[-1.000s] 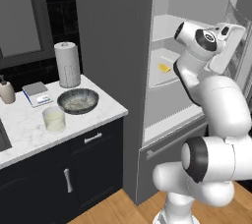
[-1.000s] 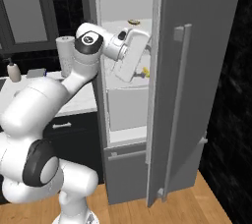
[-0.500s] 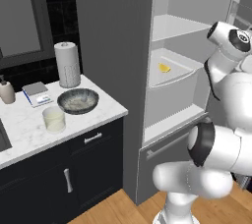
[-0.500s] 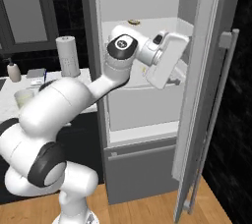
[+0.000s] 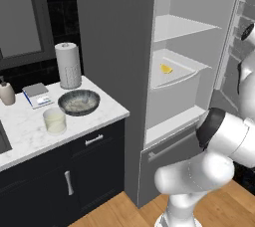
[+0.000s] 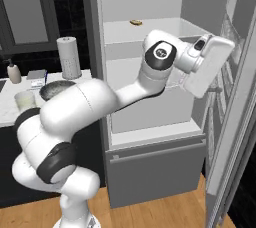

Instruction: Grab a lemon wedge from the fridge and one ice cube from the ice bowl, and put them in the glass of lemonade.

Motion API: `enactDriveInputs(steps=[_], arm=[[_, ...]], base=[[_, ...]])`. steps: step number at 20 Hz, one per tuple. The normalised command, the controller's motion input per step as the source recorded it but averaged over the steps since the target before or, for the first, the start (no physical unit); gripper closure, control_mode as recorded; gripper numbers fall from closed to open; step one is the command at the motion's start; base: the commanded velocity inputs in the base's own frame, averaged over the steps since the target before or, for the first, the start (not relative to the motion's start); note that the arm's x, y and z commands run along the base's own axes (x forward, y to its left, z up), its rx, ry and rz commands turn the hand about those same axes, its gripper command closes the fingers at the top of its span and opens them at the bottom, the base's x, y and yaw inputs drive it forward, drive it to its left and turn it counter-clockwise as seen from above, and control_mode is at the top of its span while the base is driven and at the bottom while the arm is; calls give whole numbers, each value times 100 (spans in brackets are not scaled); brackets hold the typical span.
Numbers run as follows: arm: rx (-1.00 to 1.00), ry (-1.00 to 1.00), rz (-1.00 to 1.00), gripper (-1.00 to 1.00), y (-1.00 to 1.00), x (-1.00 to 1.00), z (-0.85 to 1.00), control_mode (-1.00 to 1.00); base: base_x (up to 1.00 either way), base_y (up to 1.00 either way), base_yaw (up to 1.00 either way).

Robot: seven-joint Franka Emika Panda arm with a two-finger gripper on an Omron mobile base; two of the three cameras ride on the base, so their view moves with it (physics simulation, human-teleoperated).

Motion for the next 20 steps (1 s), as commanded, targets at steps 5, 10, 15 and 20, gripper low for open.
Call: enactDriveInputs(steps=[5, 10, 15, 20], arm=[[0, 0, 4, -100, -94, 39, 0, -100], [0, -3, 8, -100, -23, -26, 9, -100], [-4, -22, 8, -100, 92, -92, 29, -100], [-1, -19, 6, -100, 100, -60, 18, -100]], base=[[0, 0, 0], [0, 0, 0], [0, 0, 0], [0, 0, 0]])
